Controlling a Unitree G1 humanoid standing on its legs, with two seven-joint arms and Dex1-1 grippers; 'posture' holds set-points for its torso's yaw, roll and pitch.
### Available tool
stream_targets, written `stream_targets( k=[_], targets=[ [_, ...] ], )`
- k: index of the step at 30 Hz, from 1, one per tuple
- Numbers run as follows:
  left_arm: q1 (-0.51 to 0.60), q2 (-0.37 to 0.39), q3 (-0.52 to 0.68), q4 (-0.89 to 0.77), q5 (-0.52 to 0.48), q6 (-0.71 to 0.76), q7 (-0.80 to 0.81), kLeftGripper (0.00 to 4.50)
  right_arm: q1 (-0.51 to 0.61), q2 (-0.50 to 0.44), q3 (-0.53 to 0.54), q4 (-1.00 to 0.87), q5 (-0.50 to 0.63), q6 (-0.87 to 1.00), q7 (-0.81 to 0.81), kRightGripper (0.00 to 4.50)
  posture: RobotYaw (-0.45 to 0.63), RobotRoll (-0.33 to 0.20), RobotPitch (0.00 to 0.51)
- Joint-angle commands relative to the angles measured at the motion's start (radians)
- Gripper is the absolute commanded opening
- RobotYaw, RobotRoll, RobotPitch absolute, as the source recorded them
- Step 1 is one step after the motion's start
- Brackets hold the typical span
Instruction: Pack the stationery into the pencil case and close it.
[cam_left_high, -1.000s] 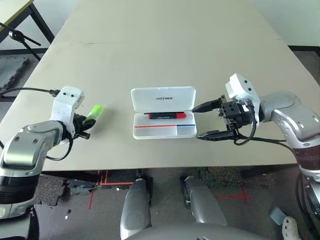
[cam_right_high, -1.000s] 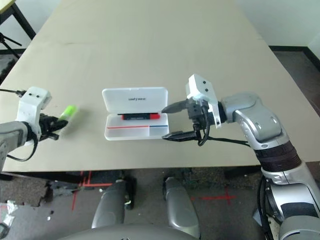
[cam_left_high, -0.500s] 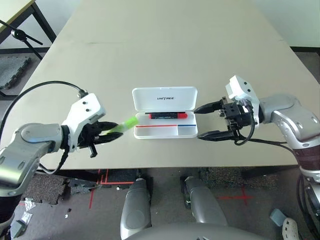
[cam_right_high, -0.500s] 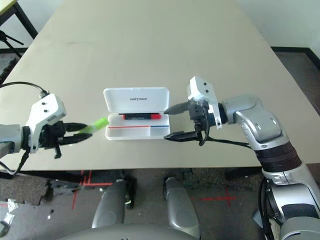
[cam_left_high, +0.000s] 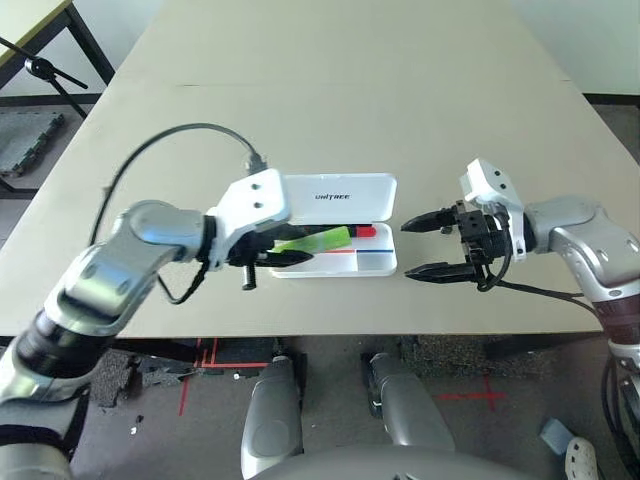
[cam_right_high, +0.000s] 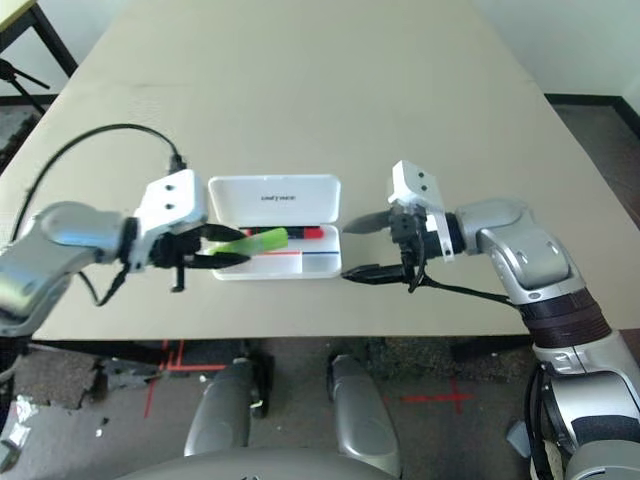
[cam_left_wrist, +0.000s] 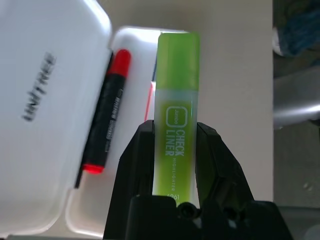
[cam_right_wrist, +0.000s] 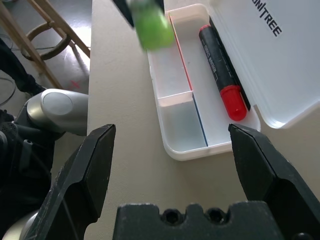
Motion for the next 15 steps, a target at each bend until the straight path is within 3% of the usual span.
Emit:
stream_targets(
  k=[1, 15],
  targets=[
    [-0.024, -0.021, -0.060, 0.034, 0.058, -0.032, -0.015, 1.08, 0.019, -0.014, -0.021, -0.013, 0.002, 0.000, -0.006, 4.50, -0.03, 0.000, 0.161],
    [-0.047, -0.059, -0.089, 0.119, 0.165, -0.088, -0.038, 1.08, 0.051, -0.018, -0.037, -0.045, 0.005, 0.012, -0.033, 4.50, -0.06, 0.000, 0.166]
  ],
)
